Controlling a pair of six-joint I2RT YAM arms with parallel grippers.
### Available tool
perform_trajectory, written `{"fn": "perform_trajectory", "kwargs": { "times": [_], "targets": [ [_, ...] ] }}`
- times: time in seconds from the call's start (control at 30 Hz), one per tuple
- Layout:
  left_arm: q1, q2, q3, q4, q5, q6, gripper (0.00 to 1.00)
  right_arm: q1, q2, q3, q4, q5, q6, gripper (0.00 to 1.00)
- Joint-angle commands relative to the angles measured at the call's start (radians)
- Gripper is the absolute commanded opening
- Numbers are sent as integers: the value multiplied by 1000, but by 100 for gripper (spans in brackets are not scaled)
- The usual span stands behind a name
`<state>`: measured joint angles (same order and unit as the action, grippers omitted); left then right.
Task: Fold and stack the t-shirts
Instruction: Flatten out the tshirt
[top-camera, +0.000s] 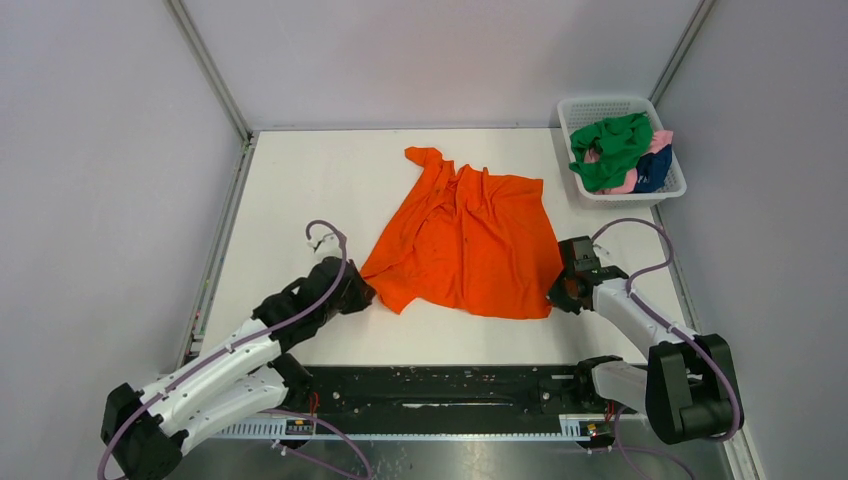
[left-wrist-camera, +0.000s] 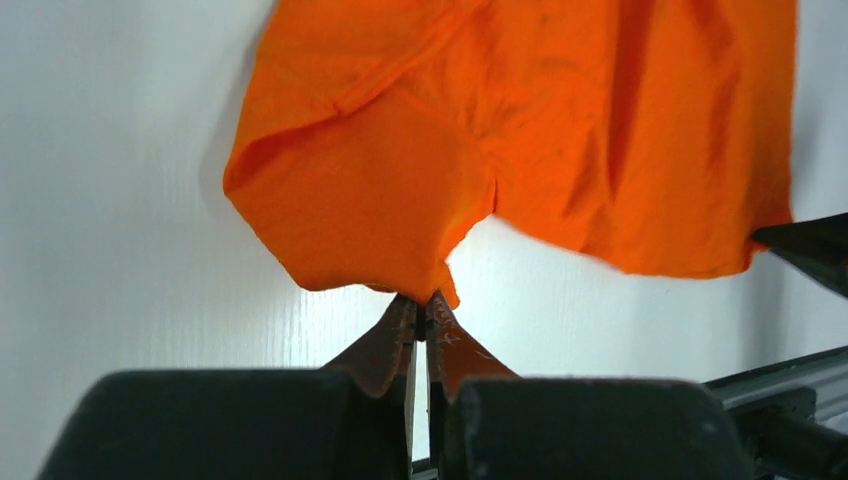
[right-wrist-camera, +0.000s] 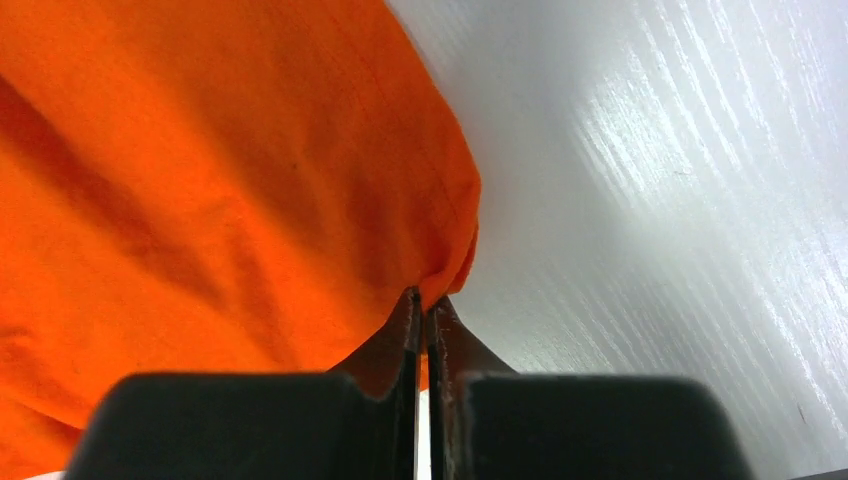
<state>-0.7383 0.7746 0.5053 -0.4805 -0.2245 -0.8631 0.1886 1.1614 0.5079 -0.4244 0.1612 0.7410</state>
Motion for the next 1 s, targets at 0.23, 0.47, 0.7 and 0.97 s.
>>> {"fn": "perform_trajectory", "kwargs": {
  "times": [0.23,0.47,0.7,0.97],
  "targets": [
    [-4,-36,371,-5,-340,172,0,-1,-274,204,-60,37,-41,0],
    [-3,-71,660,37,-498,361,0,-1,-441,512,-191,62,-112,0],
    [-3,-69,988,84,-338,557,0,-1,-477,860,-265,-41,-172,0],
    [-4,-19,1388,-27,-115,658,0,-1,-498,1181,-344,-135,-243,0]
  ]
}}
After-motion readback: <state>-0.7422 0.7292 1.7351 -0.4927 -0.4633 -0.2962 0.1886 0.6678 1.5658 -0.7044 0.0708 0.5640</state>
